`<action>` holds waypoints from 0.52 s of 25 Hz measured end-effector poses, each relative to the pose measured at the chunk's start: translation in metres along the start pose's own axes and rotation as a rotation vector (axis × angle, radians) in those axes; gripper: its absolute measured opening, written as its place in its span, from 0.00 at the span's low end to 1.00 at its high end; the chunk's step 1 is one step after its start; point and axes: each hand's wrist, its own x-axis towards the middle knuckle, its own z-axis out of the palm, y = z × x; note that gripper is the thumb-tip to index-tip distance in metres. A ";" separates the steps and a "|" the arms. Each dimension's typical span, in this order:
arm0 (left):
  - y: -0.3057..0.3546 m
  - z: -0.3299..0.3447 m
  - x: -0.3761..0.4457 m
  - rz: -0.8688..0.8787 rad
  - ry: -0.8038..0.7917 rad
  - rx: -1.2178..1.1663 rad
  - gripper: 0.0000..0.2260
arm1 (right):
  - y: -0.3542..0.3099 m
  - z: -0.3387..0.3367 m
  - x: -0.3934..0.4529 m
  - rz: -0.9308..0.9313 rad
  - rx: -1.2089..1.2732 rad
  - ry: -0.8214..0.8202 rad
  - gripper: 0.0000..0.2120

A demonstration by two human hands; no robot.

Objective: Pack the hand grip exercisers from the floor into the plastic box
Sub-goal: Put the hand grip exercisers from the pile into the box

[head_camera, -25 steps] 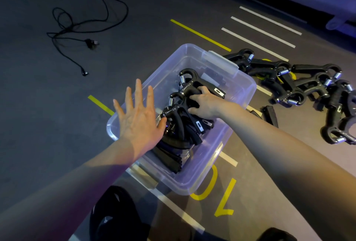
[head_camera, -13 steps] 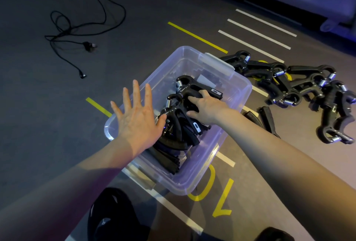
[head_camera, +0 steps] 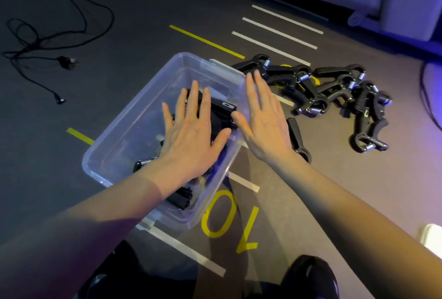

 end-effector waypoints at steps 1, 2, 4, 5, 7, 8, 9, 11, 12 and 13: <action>0.008 0.003 0.001 0.027 -0.012 0.007 0.35 | 0.014 0.000 -0.007 0.046 -0.011 0.011 0.35; 0.015 0.005 0.001 0.052 -0.027 0.014 0.35 | 0.029 0.001 -0.015 0.098 -0.021 0.006 0.34; 0.028 0.011 0.003 0.084 -0.059 0.024 0.35 | 0.056 0.006 -0.031 0.197 -0.038 -0.042 0.34; 0.034 0.014 0.003 0.095 -0.078 0.032 0.35 | 0.069 0.009 -0.040 0.243 -0.053 -0.083 0.34; 0.044 0.020 0.005 0.117 -0.112 0.070 0.35 | 0.091 0.016 -0.054 0.314 -0.065 -0.195 0.33; 0.047 0.022 0.006 0.127 -0.122 0.089 0.36 | 0.099 0.019 -0.060 0.331 -0.055 -0.264 0.32; 0.050 0.024 0.007 0.134 -0.130 0.102 0.36 | 0.104 0.022 -0.064 0.341 -0.040 -0.337 0.32; 0.054 0.027 0.010 0.139 -0.147 0.114 0.36 | 0.111 0.028 -0.069 0.360 -0.015 -0.482 0.31; 0.056 0.028 0.011 0.140 -0.155 0.117 0.36 | 0.113 0.030 -0.069 0.376 0.000 -0.546 0.30; 0.058 0.029 0.012 0.145 -0.163 0.119 0.35 | 0.114 0.032 -0.069 0.394 0.012 -0.595 0.29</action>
